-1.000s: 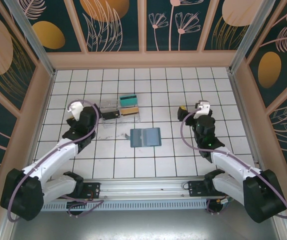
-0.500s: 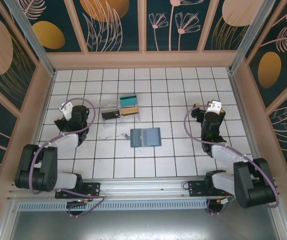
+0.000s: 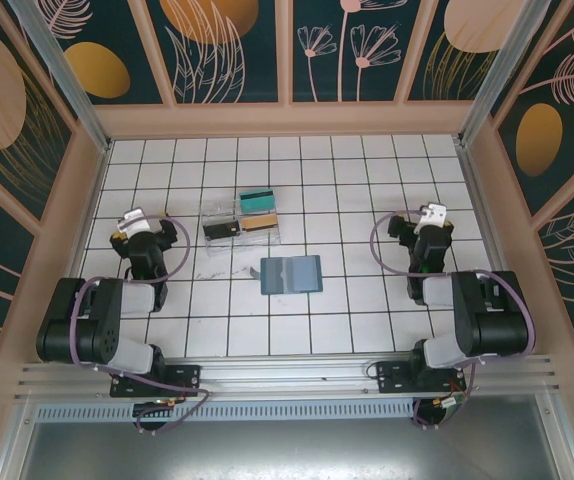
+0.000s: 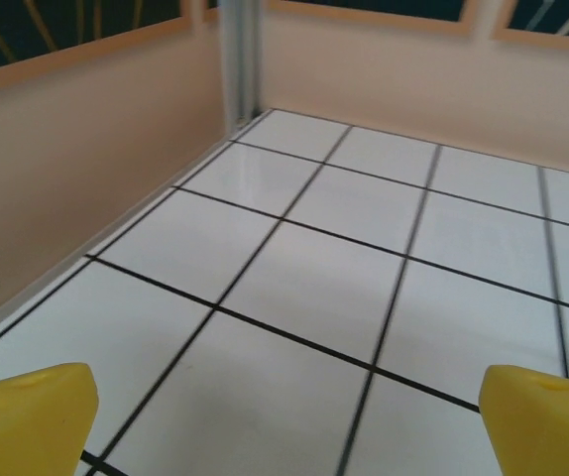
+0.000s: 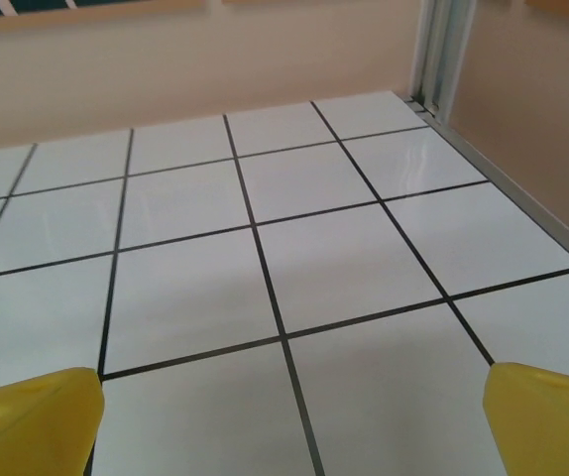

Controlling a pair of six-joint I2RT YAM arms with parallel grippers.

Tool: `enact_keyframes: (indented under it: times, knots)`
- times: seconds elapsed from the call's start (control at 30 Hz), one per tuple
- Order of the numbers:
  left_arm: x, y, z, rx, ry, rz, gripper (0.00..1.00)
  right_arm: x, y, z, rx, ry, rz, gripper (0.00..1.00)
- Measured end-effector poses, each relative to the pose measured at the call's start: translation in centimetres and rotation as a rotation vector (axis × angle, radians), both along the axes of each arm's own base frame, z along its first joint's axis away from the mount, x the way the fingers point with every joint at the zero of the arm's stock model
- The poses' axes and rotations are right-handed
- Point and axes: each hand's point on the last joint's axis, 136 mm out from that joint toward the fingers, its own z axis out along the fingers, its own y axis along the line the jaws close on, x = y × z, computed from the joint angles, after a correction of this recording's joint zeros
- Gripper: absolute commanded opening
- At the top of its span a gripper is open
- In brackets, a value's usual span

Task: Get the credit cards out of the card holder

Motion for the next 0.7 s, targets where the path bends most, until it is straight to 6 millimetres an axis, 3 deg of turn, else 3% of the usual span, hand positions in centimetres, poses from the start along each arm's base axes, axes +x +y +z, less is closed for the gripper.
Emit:
enact_keyframes:
  times: [0.17, 0.37, 0.7]
  knots:
    - [-0.4, -0.9, -0.5, 0.013, -0.023, -0.06, 0.99, -1.3, 0.5, -2.0, 0.014, 0.013, 0.053, 0.99]
    - [-0.1, -1.2, 0.9, 0.02, -0.08, -0.083, 0.99, -0.5, 0.5, -0.7, 0.028, -0.032, 0.084, 0.99]
    - [0.1, -1.6, 1.3, 0.027, -0.092, -0.107, 0.99, -0.4, 0.9, -0.6, 0.034, -0.037, 0.11, 0.99]
